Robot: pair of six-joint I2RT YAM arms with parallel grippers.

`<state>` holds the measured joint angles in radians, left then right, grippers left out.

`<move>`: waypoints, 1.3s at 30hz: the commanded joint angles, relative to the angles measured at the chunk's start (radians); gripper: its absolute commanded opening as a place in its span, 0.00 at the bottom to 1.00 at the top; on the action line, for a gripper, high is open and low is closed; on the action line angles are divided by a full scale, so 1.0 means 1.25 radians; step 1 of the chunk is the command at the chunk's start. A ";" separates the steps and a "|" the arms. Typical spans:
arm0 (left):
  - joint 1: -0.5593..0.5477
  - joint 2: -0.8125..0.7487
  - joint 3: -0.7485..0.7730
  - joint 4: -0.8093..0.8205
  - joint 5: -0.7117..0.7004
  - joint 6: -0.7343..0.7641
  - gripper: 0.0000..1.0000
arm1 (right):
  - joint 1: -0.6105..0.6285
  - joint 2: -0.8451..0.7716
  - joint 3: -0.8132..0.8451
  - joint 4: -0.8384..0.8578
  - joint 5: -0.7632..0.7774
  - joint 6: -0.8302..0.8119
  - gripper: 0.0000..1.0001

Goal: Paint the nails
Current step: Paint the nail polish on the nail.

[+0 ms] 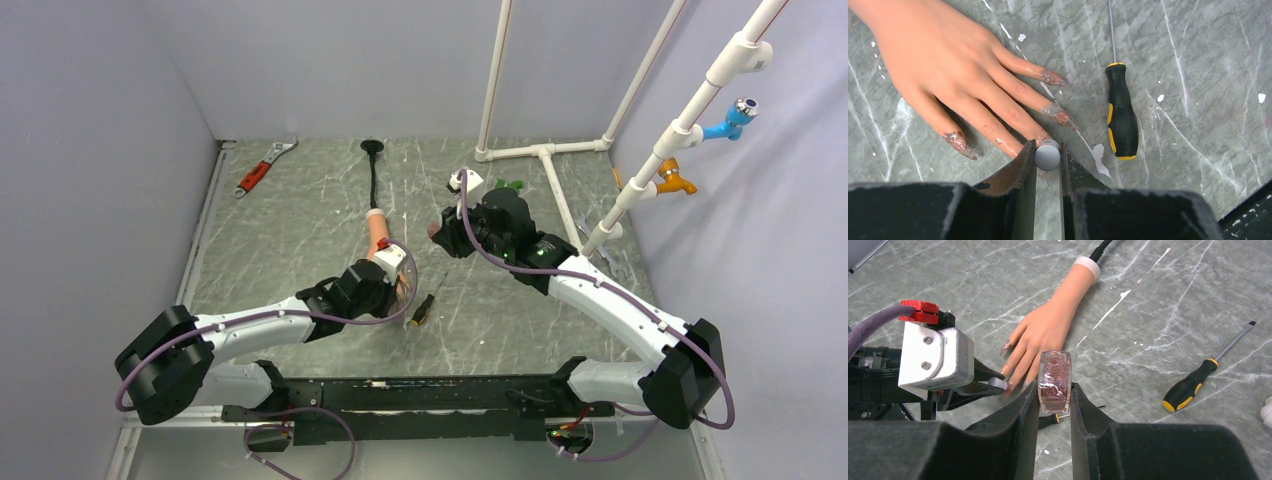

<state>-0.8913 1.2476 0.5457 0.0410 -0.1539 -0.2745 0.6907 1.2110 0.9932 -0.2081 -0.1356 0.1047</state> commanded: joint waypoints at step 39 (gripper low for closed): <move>0.000 -0.053 -0.003 0.001 -0.012 -0.014 0.00 | -0.003 -0.024 -0.015 0.048 0.009 0.000 0.00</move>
<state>-0.8913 1.1954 0.4847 0.0399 -0.1062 -0.3004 0.6899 1.2095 0.9749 -0.2047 -0.1352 0.1047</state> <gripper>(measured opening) 0.208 0.268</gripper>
